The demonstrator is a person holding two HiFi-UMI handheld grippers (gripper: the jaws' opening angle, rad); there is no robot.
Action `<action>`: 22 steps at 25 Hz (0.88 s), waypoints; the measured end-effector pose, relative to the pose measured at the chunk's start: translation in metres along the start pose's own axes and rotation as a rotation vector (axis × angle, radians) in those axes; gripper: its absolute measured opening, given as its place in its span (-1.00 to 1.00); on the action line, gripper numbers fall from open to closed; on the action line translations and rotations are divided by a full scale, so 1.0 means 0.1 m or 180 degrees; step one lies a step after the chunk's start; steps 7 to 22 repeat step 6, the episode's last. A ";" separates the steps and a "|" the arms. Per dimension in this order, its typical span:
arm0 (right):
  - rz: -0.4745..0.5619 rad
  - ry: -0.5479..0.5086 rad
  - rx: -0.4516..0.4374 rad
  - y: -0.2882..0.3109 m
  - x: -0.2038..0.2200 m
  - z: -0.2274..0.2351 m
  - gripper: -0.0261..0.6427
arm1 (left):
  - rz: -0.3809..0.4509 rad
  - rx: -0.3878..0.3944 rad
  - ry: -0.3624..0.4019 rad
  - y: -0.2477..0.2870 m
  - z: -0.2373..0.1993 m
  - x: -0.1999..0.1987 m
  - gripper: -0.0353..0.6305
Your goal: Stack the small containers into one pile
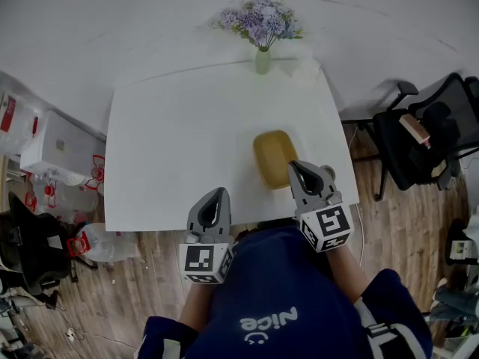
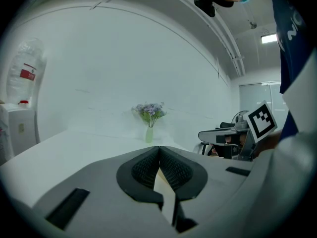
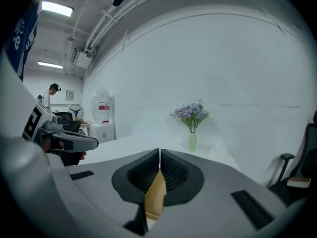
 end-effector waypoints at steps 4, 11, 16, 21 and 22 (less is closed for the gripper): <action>0.0001 -0.0018 -0.0010 -0.06 -0.02 0.02 -0.77 | -0.0020 0.0021 0.0066 0.00 0.09 0.01 -0.84; 0.0009 -0.0028 -0.0005 -0.09 -0.03 0.03 -0.77 | -0.0028 0.0039 0.0092 -0.01 0.13 0.00 -0.84; 0.0009 -0.0028 -0.0005 -0.09 -0.03 0.03 -0.77 | -0.0028 0.0039 0.0092 -0.01 0.13 0.00 -0.84; 0.0009 -0.0028 -0.0005 -0.09 -0.03 0.03 -0.77 | -0.0028 0.0039 0.0092 -0.01 0.13 0.00 -0.84; 0.0009 -0.0028 -0.0005 -0.09 -0.03 0.03 -0.77 | -0.0028 0.0039 0.0092 -0.01 0.13 0.00 -0.84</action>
Point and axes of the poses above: the fingertips, and each gripper's own axes: y forward along the fingers, z to its right, x out of its underside, the point moved 4 cm from there along -y, backward along the fingers, and after that the axes turned 6 degrees about -z, right-handed, at the moved point
